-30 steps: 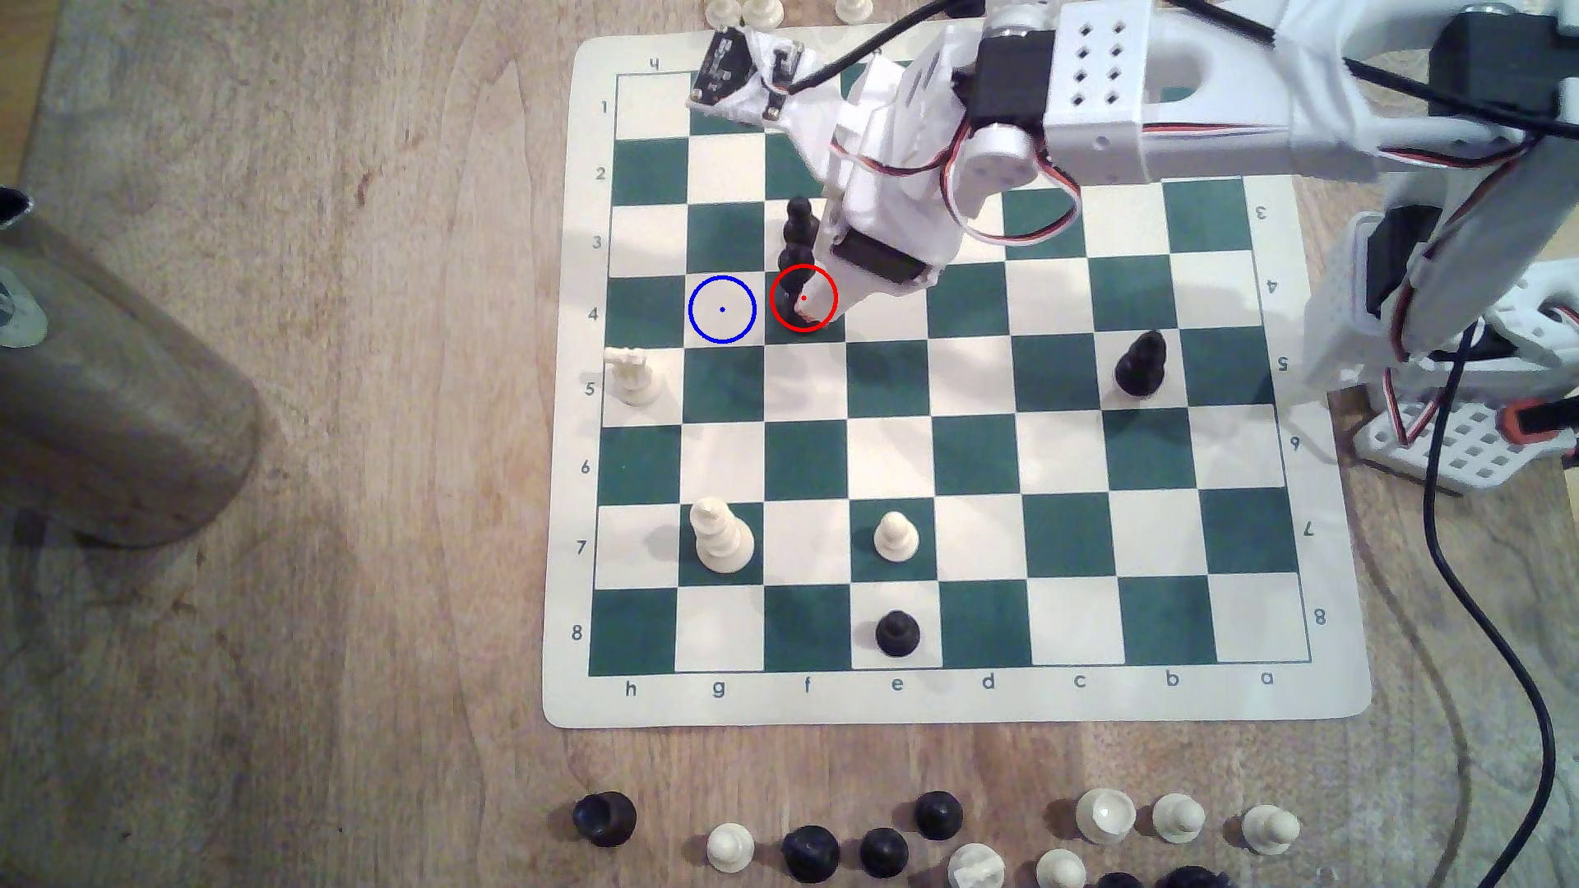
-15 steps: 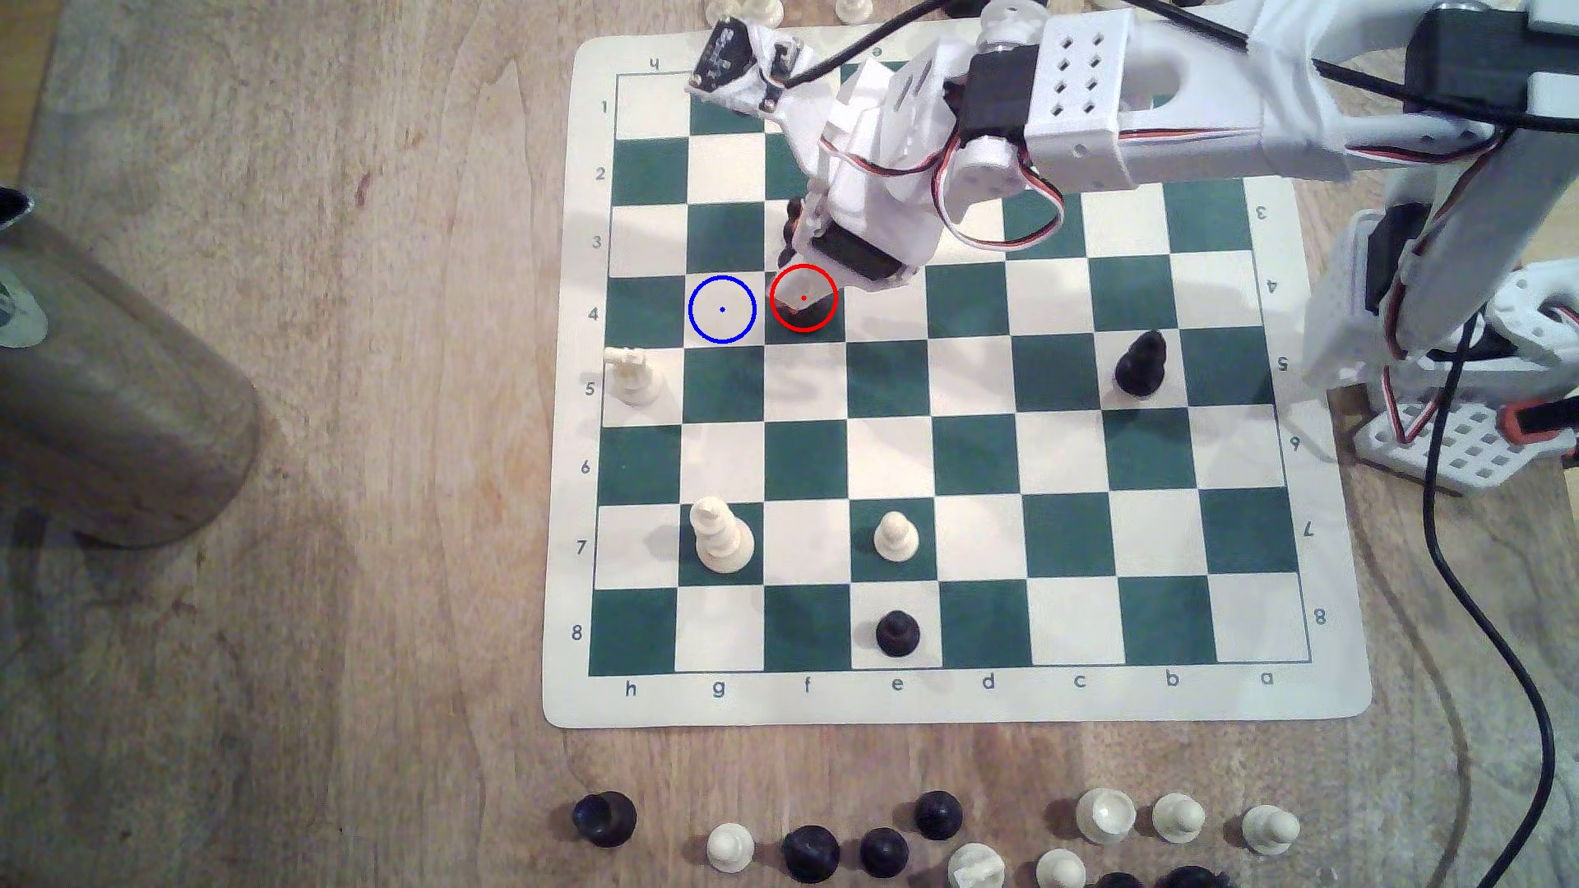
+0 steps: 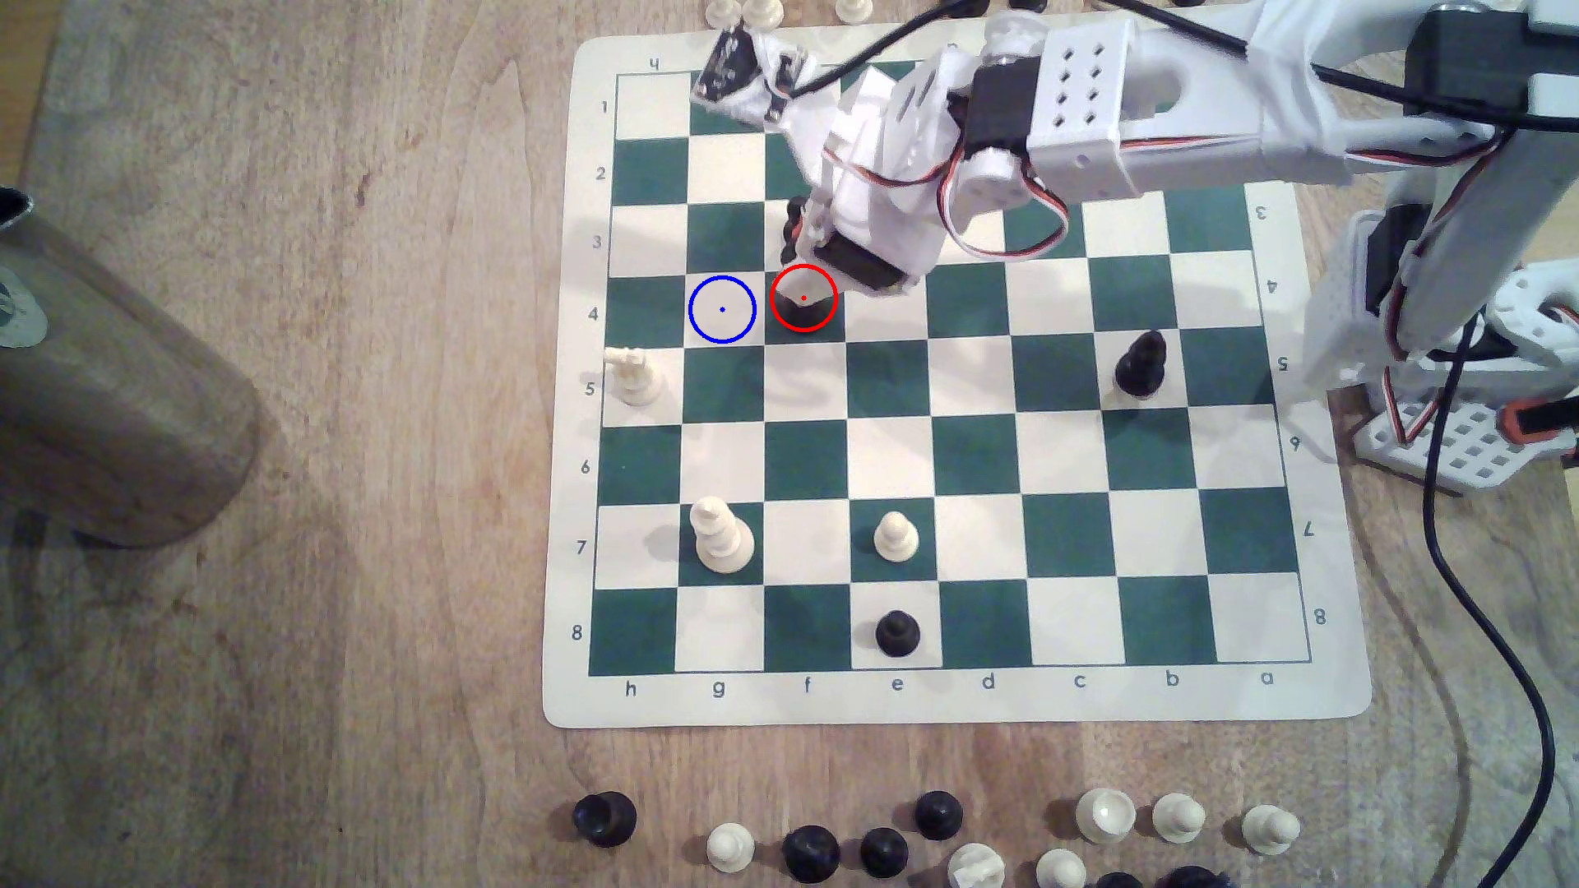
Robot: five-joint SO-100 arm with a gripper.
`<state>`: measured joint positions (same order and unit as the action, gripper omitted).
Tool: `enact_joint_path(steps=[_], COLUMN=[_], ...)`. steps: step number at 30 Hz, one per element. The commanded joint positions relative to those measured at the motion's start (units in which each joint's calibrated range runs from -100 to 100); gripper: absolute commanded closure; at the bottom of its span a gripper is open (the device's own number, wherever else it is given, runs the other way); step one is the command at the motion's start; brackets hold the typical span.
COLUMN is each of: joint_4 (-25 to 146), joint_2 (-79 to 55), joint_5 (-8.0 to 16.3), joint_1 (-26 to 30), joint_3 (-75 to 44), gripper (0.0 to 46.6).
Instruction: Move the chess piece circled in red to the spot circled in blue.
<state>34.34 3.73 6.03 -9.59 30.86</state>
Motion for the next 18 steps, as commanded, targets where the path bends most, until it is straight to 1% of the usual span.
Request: enact_joint_path(steps=[1,7,12,18], joint_4=[-1.0,-1.5,-1.0,6.4], joint_2=[4.2,6.3,9.3,15.3], joint_5=[0.0,0.1,0.1,0.1], joint_1=[0.6,0.8,0.6,0.8], joint_3=[-0.1,0.6,0.6,-2.9], gripper=[40.3,43.3,44.7,45.6])
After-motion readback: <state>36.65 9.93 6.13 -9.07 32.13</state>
